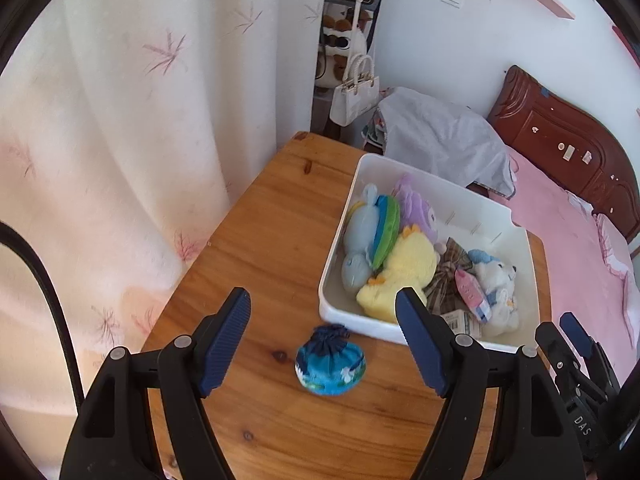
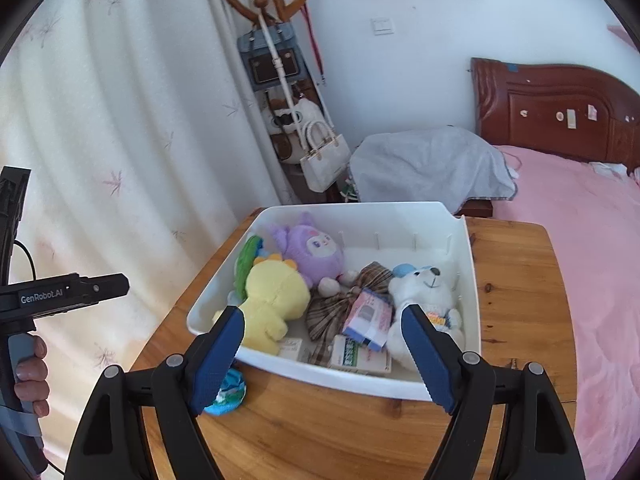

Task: Organize objects
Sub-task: 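Open both grippers to drop the duck and wipes into the tray, then move the right gripper to the blue drawstring pouch and grasp it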

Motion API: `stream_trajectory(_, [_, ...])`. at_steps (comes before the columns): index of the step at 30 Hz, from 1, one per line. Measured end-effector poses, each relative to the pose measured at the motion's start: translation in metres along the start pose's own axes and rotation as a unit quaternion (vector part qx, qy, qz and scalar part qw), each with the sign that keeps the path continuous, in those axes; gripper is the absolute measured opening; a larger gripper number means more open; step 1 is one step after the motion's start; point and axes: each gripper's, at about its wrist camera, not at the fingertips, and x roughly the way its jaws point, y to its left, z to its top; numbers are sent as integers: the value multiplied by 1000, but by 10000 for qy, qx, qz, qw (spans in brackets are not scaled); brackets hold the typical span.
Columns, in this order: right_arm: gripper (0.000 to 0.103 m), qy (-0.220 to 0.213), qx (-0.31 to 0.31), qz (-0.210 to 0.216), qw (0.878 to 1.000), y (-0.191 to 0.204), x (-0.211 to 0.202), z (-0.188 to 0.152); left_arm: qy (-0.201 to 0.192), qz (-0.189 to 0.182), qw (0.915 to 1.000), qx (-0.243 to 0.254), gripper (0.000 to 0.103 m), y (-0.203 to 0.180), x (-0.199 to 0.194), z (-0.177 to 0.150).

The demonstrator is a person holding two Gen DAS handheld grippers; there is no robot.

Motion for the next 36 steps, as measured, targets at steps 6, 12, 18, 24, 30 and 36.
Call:
stream_trajectory(6, [82, -39, -253, 127, 9996, 25, -3, -18, 217, 288, 9993, 2, 78, 19, 6, -27])
stream_trajectory(12, [82, 0, -394, 136, 9991, 58, 7, -34, 542, 451, 9975, -102, 78, 52, 18, -44])
stream_trajectory(18, [82, 49, -477, 13, 9989, 87, 27, -44, 774, 545, 9953, -196, 78, 85, 33, -40])
stream_trajectory(24, [82, 281, -434, -232, 9984, 118, 60, -59, 1138, 428, 9925, -83, 79, 110, 50, -39])
stream_trajectory(30, [82, 543, -370, -528, 9964, 138, 86, -68, 1526, 219, 9879, 165, 79, 126, 71, -39])
stream_trajectory(36, [82, 870, -129, -786, 9930, 145, 111, -77, 1733, 96, 9839, 413, 79, 139, 85, -39])
